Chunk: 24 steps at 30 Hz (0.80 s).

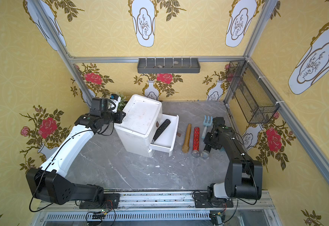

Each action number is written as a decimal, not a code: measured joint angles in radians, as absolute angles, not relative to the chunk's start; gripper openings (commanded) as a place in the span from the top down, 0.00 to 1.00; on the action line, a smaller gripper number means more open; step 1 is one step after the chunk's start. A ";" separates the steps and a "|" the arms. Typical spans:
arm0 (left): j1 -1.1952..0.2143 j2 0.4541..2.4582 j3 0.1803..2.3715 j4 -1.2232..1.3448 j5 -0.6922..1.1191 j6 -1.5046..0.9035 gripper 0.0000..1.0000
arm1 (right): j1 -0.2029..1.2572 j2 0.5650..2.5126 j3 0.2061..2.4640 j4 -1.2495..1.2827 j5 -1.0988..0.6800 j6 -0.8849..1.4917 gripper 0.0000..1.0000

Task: Take the microphone out of the drawer
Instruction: Place the microphone at the center of the board.

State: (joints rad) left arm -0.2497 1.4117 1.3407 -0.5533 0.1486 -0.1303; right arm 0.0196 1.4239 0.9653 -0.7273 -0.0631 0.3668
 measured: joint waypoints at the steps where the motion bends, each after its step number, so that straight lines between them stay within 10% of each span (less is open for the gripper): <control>1: -0.250 1.412 1.341 -0.554 0.149 -0.130 0.85 | 0.030 1.440 0.965 -0.722 -0.053 0.357 0.86; 24: -0.252 1.409 1.341 -0.552 0.141 -0.124 0.84 | 0.245 1.717 1.062 -0.656 0.047 0.273 0.89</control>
